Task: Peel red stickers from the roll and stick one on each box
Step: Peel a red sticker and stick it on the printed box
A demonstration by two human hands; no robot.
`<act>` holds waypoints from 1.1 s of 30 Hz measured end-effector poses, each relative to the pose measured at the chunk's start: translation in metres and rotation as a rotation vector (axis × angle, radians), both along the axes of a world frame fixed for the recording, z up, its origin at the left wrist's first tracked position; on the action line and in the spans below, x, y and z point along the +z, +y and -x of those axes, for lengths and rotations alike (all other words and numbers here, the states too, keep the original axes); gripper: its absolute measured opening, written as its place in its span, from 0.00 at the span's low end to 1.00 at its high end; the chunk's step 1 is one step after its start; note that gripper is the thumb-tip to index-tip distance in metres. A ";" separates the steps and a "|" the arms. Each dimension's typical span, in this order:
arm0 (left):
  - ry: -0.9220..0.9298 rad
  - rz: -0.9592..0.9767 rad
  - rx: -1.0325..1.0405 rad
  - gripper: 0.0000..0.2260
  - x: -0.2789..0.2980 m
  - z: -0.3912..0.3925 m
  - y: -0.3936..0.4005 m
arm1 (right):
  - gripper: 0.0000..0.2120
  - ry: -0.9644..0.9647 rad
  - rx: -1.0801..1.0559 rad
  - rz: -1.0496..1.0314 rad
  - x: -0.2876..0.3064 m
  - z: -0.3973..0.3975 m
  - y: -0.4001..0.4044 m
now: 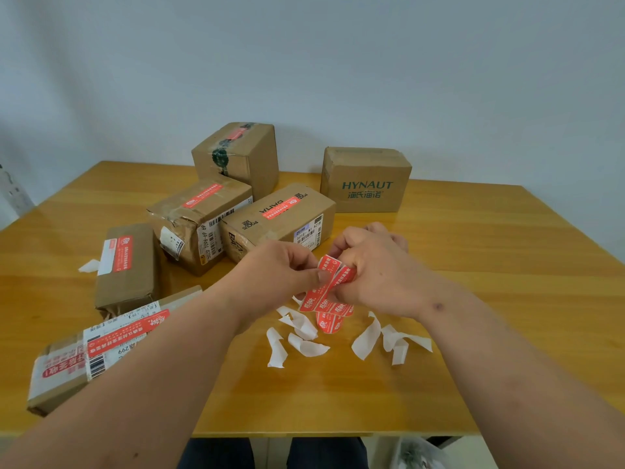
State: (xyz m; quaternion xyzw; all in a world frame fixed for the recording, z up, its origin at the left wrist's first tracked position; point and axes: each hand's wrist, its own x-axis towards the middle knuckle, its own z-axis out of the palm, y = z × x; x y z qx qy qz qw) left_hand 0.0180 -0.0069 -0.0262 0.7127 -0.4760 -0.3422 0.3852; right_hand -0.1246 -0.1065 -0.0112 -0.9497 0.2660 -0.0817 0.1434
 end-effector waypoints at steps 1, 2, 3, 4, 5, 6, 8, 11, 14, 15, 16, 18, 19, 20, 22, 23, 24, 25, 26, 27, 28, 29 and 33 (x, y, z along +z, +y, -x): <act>0.022 0.003 0.007 0.08 -0.001 0.000 0.000 | 0.09 0.004 0.001 0.015 0.000 -0.001 0.000; 0.045 0.005 0.014 0.08 -0.002 0.000 0.000 | 0.09 0.007 0.001 0.033 0.000 -0.001 0.000; 0.064 0.007 0.022 0.09 -0.003 0.000 0.001 | 0.10 0.012 0.003 0.051 -0.001 -0.002 0.000; 0.078 0.007 0.031 0.09 -0.004 0.000 0.001 | 0.11 0.016 0.007 0.072 -0.001 -0.002 0.000; 0.088 0.009 0.038 0.10 -0.005 0.000 0.001 | 0.11 0.015 0.012 0.092 -0.002 -0.002 0.000; 0.099 0.011 0.045 0.10 -0.006 0.000 0.000 | 0.11 0.008 0.015 0.110 -0.003 -0.002 0.000; 0.120 0.013 0.065 0.11 -0.007 0.000 0.000 | 0.09 -0.013 0.020 0.140 -0.003 -0.003 0.000; 0.135 0.015 0.095 0.11 -0.007 0.000 0.000 | 0.07 -0.028 0.012 0.161 -0.003 -0.003 0.002; 0.146 0.021 0.113 0.10 -0.006 0.001 0.001 | 0.08 -0.044 -0.008 0.102 0.000 -0.003 0.003; 0.138 0.026 0.117 0.10 -0.006 0.001 0.000 | 0.10 -0.039 -0.015 0.083 0.001 -0.003 0.003; 0.125 0.031 0.123 0.10 -0.005 0.002 0.000 | 0.11 -0.034 -0.026 0.076 0.000 -0.004 0.003; 0.104 0.040 0.132 0.10 -0.004 0.003 0.001 | 0.10 -0.024 -0.051 0.070 -0.001 -0.005 0.002; 0.105 0.044 0.131 0.10 -0.004 0.004 0.001 | 0.10 -0.026 -0.060 0.058 -0.001 -0.005 0.001; 0.108 0.047 0.122 0.11 -0.003 0.004 0.002 | 0.10 -0.033 -0.063 0.047 -0.002 -0.005 0.001; 0.117 0.036 0.090 0.11 0.000 0.005 0.005 | 0.09 -0.034 -0.050 0.062 -0.003 -0.004 0.001; 0.124 0.027 0.071 0.10 0.002 0.005 0.006 | 0.09 -0.027 -0.041 0.083 -0.003 -0.003 0.001; 0.128 0.015 0.052 0.09 0.003 0.004 0.007 | 0.10 -0.020 -0.034 0.106 -0.004 -0.003 0.000; 0.124 0.004 0.038 0.08 0.004 0.004 0.007 | 0.10 -0.017 -0.031 0.121 -0.006 -0.003 0.001; 0.113 -0.001 0.034 0.07 0.004 0.003 0.007 | 0.10 -0.022 -0.030 0.128 -0.007 -0.002 0.001; 0.100 0.004 0.038 0.07 0.004 0.003 0.006 | 0.10 -0.033 -0.031 0.125 -0.007 -0.002 0.001; 0.090 0.014 0.047 0.07 0.003 0.003 0.006 | 0.10 -0.045 -0.031 0.118 -0.008 -0.002 0.002; 0.085 0.021 0.057 0.07 0.002 0.002 0.005 | 0.10 -0.051 -0.028 0.115 -0.008 -0.001 0.002; 0.107 0.020 0.083 0.08 -0.001 0.003 0.005 | 0.08 -0.053 -0.014 0.152 -0.006 -0.001 0.003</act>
